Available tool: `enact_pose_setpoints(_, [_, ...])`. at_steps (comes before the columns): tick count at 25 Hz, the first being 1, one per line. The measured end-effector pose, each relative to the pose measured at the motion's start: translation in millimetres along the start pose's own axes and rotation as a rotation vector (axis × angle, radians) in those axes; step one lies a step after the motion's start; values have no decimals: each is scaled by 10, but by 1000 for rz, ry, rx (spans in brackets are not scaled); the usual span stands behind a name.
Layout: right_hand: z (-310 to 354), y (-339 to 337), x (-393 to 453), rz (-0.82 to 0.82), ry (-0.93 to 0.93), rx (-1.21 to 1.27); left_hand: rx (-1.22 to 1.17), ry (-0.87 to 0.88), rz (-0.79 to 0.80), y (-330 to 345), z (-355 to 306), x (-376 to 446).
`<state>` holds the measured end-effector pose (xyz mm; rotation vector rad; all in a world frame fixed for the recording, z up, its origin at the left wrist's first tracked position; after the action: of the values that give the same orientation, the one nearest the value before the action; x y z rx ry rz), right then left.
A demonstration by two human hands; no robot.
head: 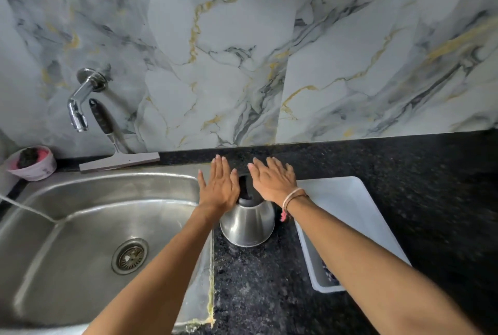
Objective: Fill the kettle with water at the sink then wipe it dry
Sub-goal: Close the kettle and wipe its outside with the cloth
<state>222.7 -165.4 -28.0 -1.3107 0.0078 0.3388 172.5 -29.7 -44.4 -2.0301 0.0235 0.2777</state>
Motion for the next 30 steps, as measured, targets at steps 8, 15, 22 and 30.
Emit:
enact_pose_setpoints(8, [-1217, -233, -366, 5, -205, 487, 54, 505, -610, -160, -1223, -896])
enact_pose_setpoints(15, [-2713, 652, -895, 605, -126, -83, 205, 300, 366, 2052, -2144, -745])
enact_pose_setpoints(22, [-2640, 755, -1015, 556, -254, 39, 405, 237, 232, 2131, -2278, -842])
enact_pose_setpoints(30, [-848, -381, -990, 737, -613, 415, 69, 13, -688, 312, -1012, -1800])
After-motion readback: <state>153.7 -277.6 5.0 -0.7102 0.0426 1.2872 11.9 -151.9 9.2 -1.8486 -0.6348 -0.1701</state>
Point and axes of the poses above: each hand's wrist, its own x-axis towards the middle knuckle, its own y-axis out of the palm, z = x × y, the point moved 10 cm from there along x, towards the middle knuckle, and after that the axes turned 2 degrees about y, right-handed, at the moved point
